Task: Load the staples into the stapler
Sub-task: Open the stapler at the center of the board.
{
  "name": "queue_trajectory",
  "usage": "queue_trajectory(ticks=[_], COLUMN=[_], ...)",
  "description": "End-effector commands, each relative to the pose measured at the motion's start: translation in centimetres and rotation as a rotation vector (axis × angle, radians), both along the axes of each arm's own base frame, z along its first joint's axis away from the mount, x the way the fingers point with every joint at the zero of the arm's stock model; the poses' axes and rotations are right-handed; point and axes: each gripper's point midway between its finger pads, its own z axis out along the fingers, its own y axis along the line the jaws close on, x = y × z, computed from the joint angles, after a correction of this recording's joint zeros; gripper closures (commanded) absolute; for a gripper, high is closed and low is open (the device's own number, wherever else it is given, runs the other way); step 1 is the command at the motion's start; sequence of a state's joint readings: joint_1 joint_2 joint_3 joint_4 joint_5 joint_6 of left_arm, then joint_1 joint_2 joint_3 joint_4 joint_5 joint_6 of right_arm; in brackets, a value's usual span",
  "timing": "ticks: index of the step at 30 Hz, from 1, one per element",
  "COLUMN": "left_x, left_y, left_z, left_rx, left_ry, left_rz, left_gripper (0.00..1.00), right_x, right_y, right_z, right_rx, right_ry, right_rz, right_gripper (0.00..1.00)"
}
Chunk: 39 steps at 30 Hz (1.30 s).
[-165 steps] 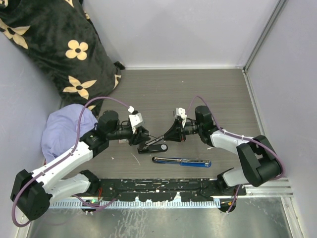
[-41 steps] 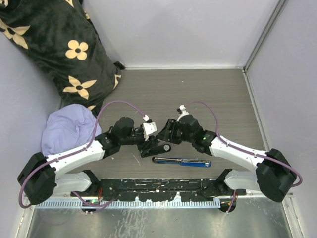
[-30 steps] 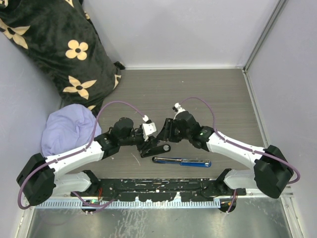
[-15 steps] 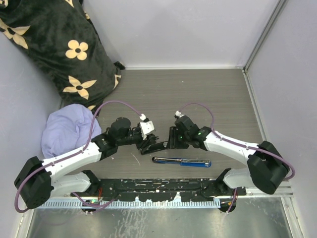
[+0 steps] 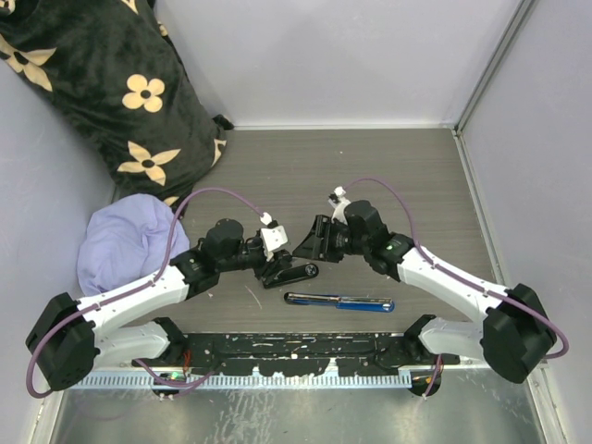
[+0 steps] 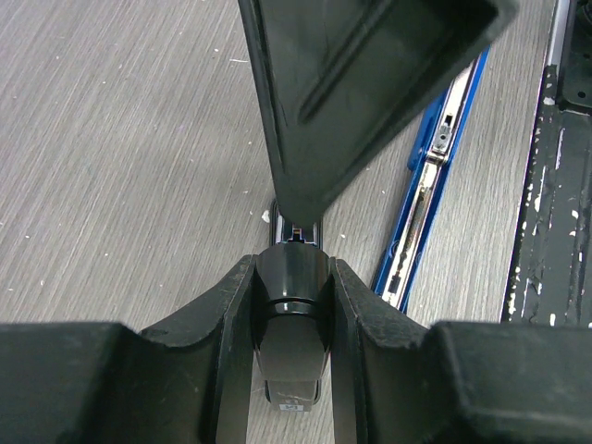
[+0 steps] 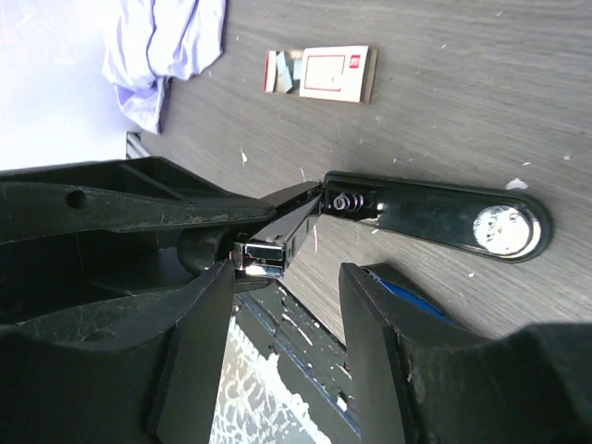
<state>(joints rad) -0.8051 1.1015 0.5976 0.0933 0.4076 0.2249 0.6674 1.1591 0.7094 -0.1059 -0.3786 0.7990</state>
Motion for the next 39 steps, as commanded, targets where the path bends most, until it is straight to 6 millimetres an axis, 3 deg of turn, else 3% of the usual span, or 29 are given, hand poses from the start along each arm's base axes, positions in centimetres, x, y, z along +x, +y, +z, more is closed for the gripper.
queue_trajectory(ticks=[1,16,28,39], left_x=[0.7,0.6,0.8,1.1], left_y=[-1.2,-1.2,-0.9,-0.5], left_z=[3.6,3.8,4.2,4.0], left_rx=[-0.105,-0.113,-0.132,-0.130], left_ry=[-0.094,-0.098,-0.120,-0.128], left_rz=[-0.022,-0.026,0.002,0.026], left_gripper=[1.00,1.00,1.00,1.00], right_x=[-0.3,0.7,0.8,1.2], right_y=[2.2,2.0,-2.5,-4.4], right_z=[2.6,0.5,-8.8,-14.3], right_rx=[0.084,-0.002,-0.337,-0.523], right_ry=[-0.041,-0.031,0.062,0.098], right_rz=[0.074,0.031,-0.061,-0.053], right_gripper=[0.45,0.45,0.47,0.47])
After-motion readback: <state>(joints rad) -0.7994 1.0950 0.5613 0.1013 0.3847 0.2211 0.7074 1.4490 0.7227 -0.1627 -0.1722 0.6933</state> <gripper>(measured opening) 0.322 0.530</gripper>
